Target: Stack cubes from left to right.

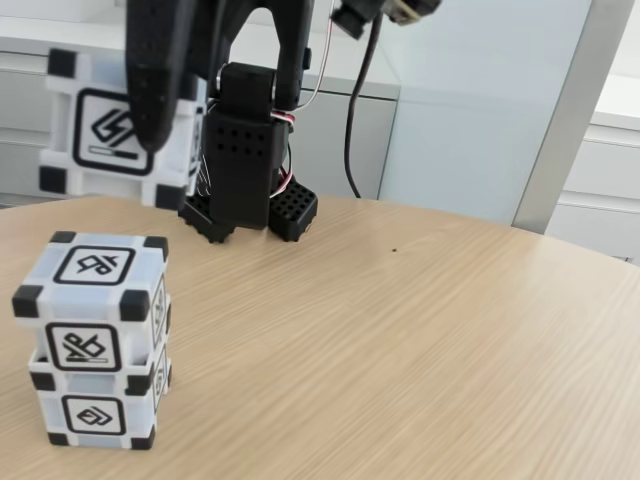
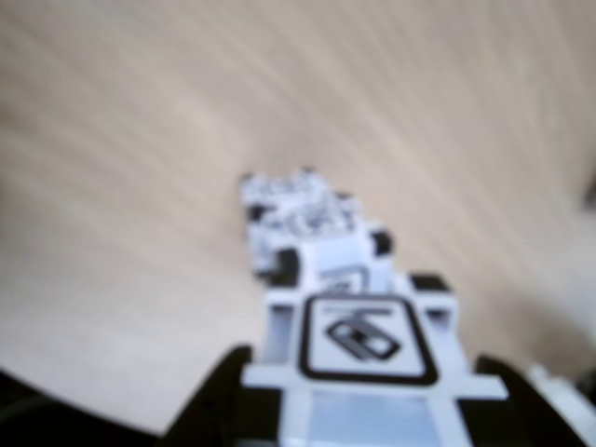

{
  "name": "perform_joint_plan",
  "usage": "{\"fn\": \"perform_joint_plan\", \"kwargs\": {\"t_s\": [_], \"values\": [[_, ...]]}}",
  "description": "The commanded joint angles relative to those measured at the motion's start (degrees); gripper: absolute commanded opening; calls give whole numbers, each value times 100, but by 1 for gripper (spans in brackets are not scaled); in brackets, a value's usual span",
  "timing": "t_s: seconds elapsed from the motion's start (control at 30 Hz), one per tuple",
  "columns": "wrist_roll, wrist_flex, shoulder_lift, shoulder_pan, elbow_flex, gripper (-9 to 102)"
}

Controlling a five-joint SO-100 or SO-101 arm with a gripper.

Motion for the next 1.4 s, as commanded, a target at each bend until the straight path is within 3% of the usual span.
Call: {"fn": "perform_joint_plan", "kwargs": {"t_s": [0.0,1.37], "values": [[-70,299,44,105,-35,0],[193,308,-519,132,193,0]]}}
